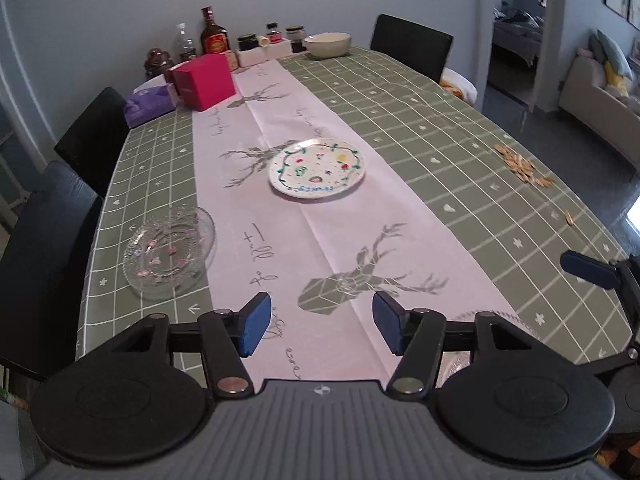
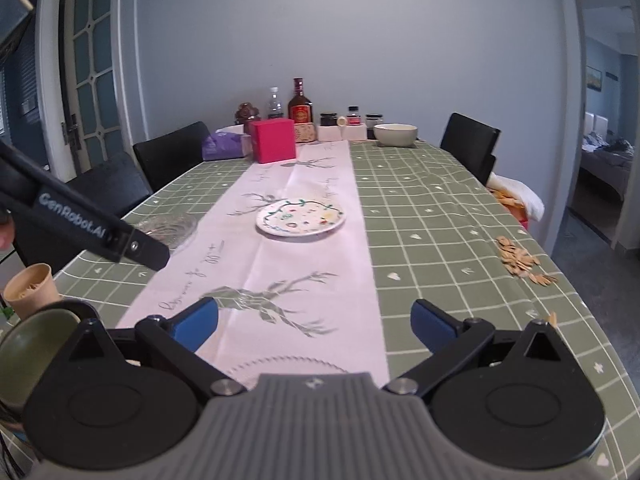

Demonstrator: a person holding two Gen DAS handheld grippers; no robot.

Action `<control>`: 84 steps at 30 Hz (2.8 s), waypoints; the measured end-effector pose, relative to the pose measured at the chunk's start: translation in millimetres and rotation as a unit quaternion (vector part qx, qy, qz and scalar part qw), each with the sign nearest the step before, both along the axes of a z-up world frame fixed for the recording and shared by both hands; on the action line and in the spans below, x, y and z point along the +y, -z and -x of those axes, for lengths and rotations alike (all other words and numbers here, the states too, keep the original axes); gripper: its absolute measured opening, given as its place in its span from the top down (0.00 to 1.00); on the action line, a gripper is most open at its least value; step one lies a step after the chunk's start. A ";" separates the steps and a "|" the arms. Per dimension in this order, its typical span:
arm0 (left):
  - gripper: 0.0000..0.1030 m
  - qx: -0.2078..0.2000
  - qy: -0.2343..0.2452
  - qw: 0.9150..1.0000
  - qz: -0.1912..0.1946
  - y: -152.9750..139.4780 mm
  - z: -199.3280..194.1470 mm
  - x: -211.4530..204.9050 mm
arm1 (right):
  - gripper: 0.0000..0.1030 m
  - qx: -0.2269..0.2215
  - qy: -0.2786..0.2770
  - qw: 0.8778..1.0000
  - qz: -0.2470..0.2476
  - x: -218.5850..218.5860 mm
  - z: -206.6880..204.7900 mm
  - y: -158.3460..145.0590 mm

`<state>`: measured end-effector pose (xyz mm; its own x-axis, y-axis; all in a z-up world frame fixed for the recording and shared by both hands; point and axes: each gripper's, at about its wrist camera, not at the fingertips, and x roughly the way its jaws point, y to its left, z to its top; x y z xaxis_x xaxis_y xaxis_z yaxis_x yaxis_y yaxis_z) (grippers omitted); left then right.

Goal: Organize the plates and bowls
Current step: 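Lower the glass plate onto the table and open both grippers, then move both grippers to the smaller clear glass plate, then close both grippers on the smaller glass plate's rim and tilt it up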

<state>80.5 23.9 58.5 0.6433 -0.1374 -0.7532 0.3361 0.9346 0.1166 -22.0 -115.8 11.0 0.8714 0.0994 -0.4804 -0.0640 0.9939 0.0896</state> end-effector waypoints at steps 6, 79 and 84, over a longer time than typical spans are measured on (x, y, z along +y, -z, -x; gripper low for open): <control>0.17 -0.045 -0.060 0.997 0.033 -9.6 -16.4 43.1 | 0.03 0.024 -0.027 0.999 -0.019 8.2 -33.7 -15.0; 0.58 0.093 -0.222 0.913 0.329 118.3 -186.3 273.2 | 0.52 0.266 -0.223 0.844 -0.409 131.7 -365.4 111.6; 0.74 0.062 -0.230 0.890 0.388 111.4 -174.1 291.4 | 0.83 0.284 -0.211 0.836 -0.419 129.8 -360.4 125.2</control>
<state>254.5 315.3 -52.9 0.6847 -0.3904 -0.6154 -0.1378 0.7599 -0.6353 338.5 13.9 -114.2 0.3280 0.8497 -0.4129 -0.1037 0.4668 0.8783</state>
